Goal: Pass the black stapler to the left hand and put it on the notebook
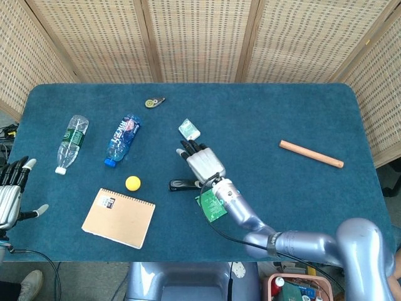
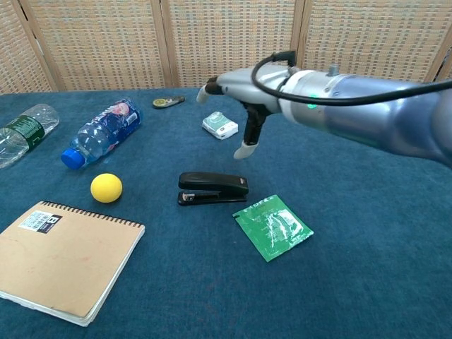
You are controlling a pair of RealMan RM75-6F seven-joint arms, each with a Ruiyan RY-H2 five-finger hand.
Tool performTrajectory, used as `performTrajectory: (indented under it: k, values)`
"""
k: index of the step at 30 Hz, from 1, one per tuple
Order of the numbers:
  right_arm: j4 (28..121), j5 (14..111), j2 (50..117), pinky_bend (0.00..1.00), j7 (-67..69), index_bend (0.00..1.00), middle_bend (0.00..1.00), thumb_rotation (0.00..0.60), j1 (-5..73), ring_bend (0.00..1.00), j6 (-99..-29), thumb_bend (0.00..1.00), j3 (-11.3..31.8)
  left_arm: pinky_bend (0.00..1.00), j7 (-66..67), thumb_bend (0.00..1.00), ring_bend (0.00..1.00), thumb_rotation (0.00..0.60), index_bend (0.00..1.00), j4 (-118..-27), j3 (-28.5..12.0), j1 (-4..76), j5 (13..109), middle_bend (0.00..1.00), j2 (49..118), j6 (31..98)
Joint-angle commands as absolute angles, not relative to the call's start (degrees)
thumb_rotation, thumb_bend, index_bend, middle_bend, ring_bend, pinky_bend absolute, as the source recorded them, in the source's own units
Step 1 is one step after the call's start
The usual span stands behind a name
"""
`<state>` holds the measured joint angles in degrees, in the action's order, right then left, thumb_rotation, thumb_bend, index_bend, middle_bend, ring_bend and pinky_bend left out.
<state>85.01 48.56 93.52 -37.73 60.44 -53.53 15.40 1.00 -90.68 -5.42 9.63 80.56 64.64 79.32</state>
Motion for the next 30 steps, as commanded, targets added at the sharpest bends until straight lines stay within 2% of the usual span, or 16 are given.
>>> performTrajectory:
  k: [1, 6, 9, 11, 13, 18, 22, 30]
  values:
    - [85.64, 69.65, 83.28, 0.19, -18.9, 0.0, 0.0, 0.6, 48.83, 0.0, -64.33, 0.0, 9.36, 0.0, 1.5, 0.05, 0.0, 0.6, 0.0, -92.22, -4.97, 10.41, 81.91, 0.0, 63.66, 78.6]
    - [75.53, 83.53, 77.29, 0.16, 4.4, 0.0, 0.0, 0.6, 37.76, 0.0, -76.2, 0.0, 1.63, 0.0, 5.3, 0.05, 0.0, 0.6, 0.0, -96.46, -5.55, 13.25, 84.68, 0.0, 62.28, 77.14]
    - [67.63, 86.4, 77.52, 0.15, 13.08, 0.0, 0.0, 0.6, 31.49, 0.0, -83.48, 0.0, -1.07, 0.0, 5.67, 0.04, 0.0, 0.6, 0.0, -100.56, -5.93, 15.46, 85.11, 0.0, 61.42, 74.32]
    - [64.1, 85.8, 78.26, 0.11, 16.97, 0.05, 0.0, 0.6, 27.03, 0.0, -87.15, 0.0, -1.77, 0.0, 8.6, 0.04, 0.0, 0.6, 0.0, -102.84, -6.68, 17.59, 85.25, 0.0, 61.55, 72.31]
    - [63.74, 84.66, 78.16, 0.07, 19.6, 0.09, 0.0, 0.6, 23.49, 0.0, -88.75, 0.0, -2.23, 0.0, 12.86, 0.04, 0.0, 0.6, 0.0, -105.27, -7.53, 20.09, 83.84, 0.0, 62.43, 69.26]
    - [64.46, 84.05, 77.37, 0.05, 18.47, 0.1, 0.0, 0.6, 18.42, 0.0, -92.26, 0.0, -2.13, 0.0, 24.61, 0.04, 0.0, 0.6, 0.0, -110.21, -10.94, 28.11, 75.68, 0.0, 67.01, 60.73]
    - [66.5, 84.46, 76.19, 0.05, 15.02, 0.1, 0.0, 0.6, 16.93, 0.0, -93.12, 0.0, -1.65, 0.0, 35.96, 0.04, 0.0, 0.6, 0.0, -109.02, -13.83, 35.3, 65.69, 0.0, 74.81, 57.44]
    - [69.07, 85.29, 74.09, 0.05, 12.84, 0.13, 0.03, 0.6, 15.98, 0.0, -92.7, 0.0, -0.89, 0.03, 44.43, 0.04, 0.0, 0.6, 0.0, -101.95, -15.89, 44.9, 53.08, 0.0, 86.03, 54.39]
